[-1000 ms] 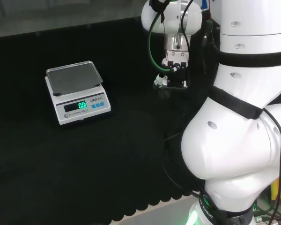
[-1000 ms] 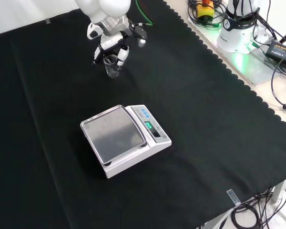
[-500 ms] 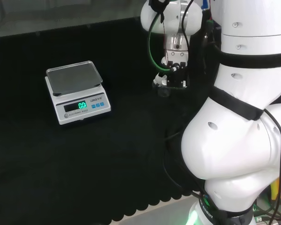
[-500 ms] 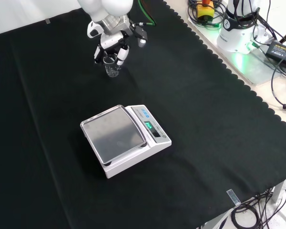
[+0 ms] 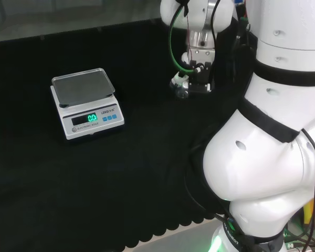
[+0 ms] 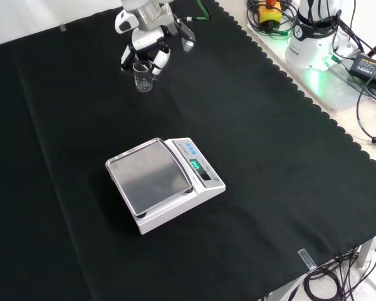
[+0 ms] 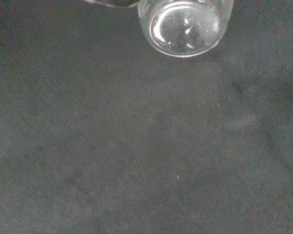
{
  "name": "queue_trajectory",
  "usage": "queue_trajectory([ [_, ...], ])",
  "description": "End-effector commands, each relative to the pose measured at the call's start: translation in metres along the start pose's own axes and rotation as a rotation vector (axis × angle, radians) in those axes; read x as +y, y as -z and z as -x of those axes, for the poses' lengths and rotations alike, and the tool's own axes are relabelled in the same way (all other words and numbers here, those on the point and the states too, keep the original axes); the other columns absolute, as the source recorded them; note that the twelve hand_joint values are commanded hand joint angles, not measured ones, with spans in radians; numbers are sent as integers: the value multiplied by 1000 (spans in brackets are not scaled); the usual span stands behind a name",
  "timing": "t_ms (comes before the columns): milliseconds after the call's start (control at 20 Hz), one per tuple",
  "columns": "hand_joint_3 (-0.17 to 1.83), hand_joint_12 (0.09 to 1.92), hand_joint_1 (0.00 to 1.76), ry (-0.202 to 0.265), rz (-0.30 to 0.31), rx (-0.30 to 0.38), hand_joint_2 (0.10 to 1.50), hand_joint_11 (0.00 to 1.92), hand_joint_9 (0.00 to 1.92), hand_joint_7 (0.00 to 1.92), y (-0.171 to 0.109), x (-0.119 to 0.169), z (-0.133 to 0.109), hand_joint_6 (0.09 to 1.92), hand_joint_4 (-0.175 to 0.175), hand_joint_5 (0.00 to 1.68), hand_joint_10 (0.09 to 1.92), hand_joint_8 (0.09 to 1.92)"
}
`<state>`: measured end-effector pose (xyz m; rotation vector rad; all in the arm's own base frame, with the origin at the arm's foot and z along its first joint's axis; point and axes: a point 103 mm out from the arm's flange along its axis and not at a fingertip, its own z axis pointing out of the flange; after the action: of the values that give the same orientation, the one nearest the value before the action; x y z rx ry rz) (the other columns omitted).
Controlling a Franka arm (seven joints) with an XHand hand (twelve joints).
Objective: Pick up the beaker.
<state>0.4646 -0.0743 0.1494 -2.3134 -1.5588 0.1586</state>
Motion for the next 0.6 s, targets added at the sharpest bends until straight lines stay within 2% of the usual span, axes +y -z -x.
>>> queue_trajectory([
  [50, -175, 588, 1213, 57, 42, -2, 1143, 1443, 1336, 941, 41, -31, -14, 833, -175, 699, 467, 897],
  [300, -175, 603, 1206, 84, 51, 3, 1145, 1444, 1321, 939, 66, -56, -24, 846, -175, 692, 516, 906],
  [600, -175, 608, 1199, 95, 38, -27, 1146, 1451, 1323, 940, 76, -70, -29, 848, -175, 691, 524, 907],
])
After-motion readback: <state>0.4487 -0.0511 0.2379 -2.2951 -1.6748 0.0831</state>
